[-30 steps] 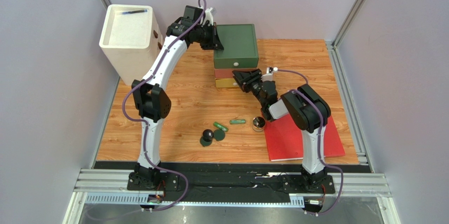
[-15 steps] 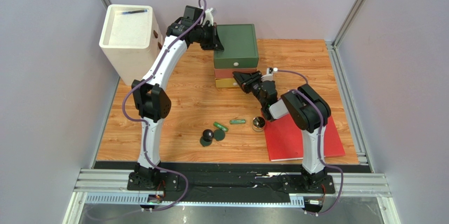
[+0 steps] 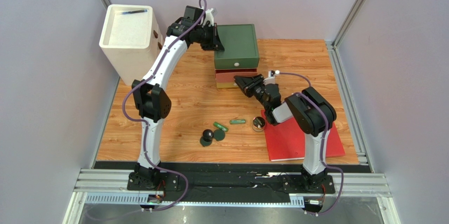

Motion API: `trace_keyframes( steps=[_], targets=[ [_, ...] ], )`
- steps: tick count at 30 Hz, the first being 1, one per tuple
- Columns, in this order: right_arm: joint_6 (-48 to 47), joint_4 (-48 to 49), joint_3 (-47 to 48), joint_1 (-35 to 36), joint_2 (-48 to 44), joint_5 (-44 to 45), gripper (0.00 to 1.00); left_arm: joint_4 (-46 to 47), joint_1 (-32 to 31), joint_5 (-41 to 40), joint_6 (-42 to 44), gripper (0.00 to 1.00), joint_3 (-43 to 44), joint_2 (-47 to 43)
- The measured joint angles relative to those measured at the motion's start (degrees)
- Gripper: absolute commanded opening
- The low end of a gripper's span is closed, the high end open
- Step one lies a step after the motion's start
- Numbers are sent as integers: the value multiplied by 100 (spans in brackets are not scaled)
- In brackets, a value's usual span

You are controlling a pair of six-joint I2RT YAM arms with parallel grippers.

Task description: Organize the makeup

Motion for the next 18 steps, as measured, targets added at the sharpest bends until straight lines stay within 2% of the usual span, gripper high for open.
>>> trace_keyframes(
  steps=[15,17,18],
  targets=[
    [-122,-457,-798,109,-903,-321,0,-20,0,4,0,0,24,15],
    [-157,-525,-861,138,-986,-328,3,-20,0,2,0,0,24,15],
    [-175,-592,-883,155,-1023,-332,10,-20,0,4,0,0,24,15]
  ],
)
